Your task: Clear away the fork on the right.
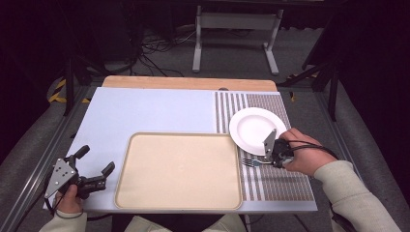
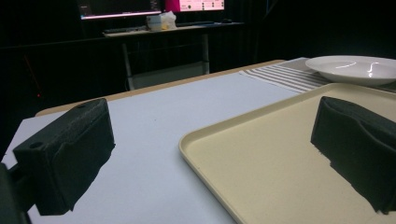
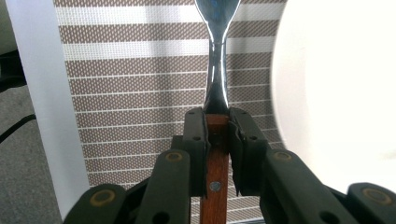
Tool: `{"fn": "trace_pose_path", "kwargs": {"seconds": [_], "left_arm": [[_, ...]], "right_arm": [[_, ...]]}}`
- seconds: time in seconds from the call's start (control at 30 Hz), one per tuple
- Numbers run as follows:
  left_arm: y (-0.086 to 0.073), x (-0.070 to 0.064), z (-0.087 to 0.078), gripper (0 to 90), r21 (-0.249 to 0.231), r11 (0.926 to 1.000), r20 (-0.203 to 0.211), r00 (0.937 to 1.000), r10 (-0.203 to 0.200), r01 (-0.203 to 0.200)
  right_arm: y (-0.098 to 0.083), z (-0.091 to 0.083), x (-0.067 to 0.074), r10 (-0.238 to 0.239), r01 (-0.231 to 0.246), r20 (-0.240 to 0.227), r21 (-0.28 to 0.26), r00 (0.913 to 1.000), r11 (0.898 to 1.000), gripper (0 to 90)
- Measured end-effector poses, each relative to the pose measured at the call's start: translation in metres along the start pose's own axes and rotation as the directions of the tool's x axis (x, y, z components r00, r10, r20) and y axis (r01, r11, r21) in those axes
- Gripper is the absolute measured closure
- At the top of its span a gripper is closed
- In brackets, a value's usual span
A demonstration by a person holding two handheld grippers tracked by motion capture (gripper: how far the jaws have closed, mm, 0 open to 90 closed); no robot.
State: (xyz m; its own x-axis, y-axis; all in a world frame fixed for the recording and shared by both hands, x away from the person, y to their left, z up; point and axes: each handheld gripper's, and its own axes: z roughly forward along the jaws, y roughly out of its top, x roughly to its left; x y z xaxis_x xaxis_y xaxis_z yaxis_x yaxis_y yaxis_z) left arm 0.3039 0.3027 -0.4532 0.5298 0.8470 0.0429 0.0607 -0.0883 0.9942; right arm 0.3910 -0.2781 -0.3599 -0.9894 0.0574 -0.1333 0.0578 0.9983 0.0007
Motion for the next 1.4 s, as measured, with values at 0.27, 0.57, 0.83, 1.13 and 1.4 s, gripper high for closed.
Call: {"fn": "trace_pose_path", "kwargs": {"seconds": [0.27,0.57,0.83,1.13,1.4], "left_arm": [[0.0,0.0,0.0,0.0,-0.002,1.0,0.001,1.0,0.0,0.0],[0.0,0.0,0.0,0.0,0.0,1.0,0.002,1.0,0.002,-0.002],[0.0,0.0,0.0,0.0,0.0,1.0,0.002,1.0,0.003,-0.003],[0.0,0.0,0.0,0.0,-0.001,1.0,0.003,1.0,0.004,-0.004],[0.0,0.0,0.0,0.0,-0.002,1.0,0.003,1.0,0.004,-0.004]], "right_arm": [[0.006,-0.013,-0.003,0.004,-0.003,0.028,-0.023,0.9996,1.0,77.7],[0.02,-0.02,-0.003,0.125,-0.123,0.014,-0.106,0.992,0.987,77.6],[0.036,-0.02,-0.005,0.202,-0.2,0.001,-0.137,0.9794,0.97,77.6],[0.055,-0.027,-0.005,0.35,-0.354,-0.06,-0.198,0.935,0.914,77.7],[0.067,-0.031,-0.005,0.456,-0.472,-0.122,-0.227,0.8818,0.852,77.7]]}}
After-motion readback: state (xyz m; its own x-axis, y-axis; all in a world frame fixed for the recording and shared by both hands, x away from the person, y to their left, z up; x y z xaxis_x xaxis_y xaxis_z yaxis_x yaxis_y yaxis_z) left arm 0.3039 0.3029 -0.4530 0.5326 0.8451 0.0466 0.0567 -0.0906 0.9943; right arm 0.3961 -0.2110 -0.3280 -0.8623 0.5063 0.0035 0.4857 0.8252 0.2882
